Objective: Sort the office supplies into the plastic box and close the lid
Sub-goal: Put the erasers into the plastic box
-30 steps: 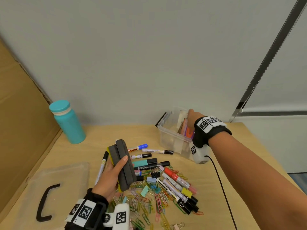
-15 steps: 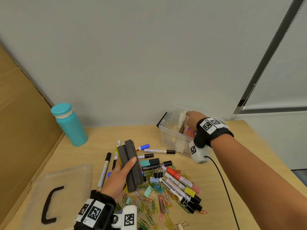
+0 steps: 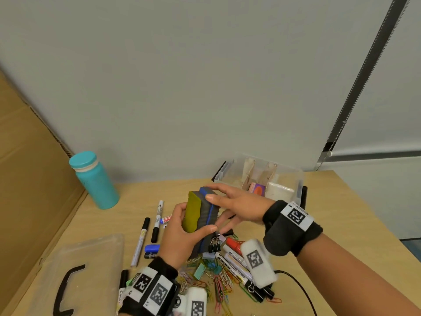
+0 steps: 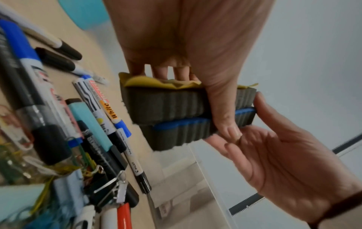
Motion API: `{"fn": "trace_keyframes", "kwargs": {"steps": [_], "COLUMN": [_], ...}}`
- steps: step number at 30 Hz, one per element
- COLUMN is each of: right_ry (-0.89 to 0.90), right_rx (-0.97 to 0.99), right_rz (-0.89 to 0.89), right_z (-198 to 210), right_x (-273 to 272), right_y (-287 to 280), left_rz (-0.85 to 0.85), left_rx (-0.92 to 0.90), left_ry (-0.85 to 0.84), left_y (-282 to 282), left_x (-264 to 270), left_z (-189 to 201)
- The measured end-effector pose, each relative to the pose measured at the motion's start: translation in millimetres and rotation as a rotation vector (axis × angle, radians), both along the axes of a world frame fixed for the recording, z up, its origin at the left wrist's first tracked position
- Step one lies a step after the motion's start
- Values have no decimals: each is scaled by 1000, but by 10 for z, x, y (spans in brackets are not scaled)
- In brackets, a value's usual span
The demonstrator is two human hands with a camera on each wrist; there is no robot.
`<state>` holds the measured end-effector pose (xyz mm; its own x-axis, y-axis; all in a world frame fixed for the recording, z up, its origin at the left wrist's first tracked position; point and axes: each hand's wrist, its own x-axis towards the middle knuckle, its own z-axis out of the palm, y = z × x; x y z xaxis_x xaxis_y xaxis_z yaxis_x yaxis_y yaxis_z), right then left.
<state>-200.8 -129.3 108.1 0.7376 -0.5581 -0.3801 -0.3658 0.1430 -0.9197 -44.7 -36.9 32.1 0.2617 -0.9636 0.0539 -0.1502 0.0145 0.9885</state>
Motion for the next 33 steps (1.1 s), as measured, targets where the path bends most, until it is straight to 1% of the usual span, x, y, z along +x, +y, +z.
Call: {"fn": "trace_keyframes", "kwargs": {"steps": [4, 6, 8, 9, 10, 13, 14, 15, 16, 19, 22, 25, 27, 30, 33], "right_ry": [-105, -94, -59, -41, -10, 211, 288, 361, 439, 648, 764, 810, 834, 830, 832], "right_rx": [138, 101, -12, -110, -258, -830, -957, -1038, -1079, -1071, -1064, -1077, -1053, -1016, -1018], "right_rz": [9, 25, -26, -87, -167, -441, -507, -543, -543, -421, -378, -385, -363, -332, -368], "right_z": [15, 60, 160, 227, 297, 488, 519, 529, 521, 366, 265, 304, 324, 347, 414], "right_x": [-119, -181, -250, -300, -362, -527, -554, -564, -553, -463, -388, -386, -381, -341, -319], "right_y": [-105, -117, -171, -221, -282, -463, -507, -547, -580, -664, -734, -799, -827, -871, -946], "left_rz": [-100, -125, -74, -36, -3, 51, 57, 60, 61, 49, 48, 54, 55, 54, 51], "left_rx": [-16, -17, -39, -48, -49, -13, 2, 15, 22, 21, 18, 20, 20, 21, 19], "left_ry": [9, 16, 33, 44, 49, 38, 34, 33, 36, 49, 61, 69, 71, 92, 91], "left_y": [24, 32, 34, 34, 36, 57, 66, 74, 81, 104, 138, 166, 175, 181, 186], "left_x": [63, 61, 76, 93, 119, 199, 216, 229, 236, 234, 247, 278, 298, 309, 294], "left_z": [27, 34, 33, 28, 16, -38, -58, -73, -86, -93, -101, -116, -119, -122, -131]}}
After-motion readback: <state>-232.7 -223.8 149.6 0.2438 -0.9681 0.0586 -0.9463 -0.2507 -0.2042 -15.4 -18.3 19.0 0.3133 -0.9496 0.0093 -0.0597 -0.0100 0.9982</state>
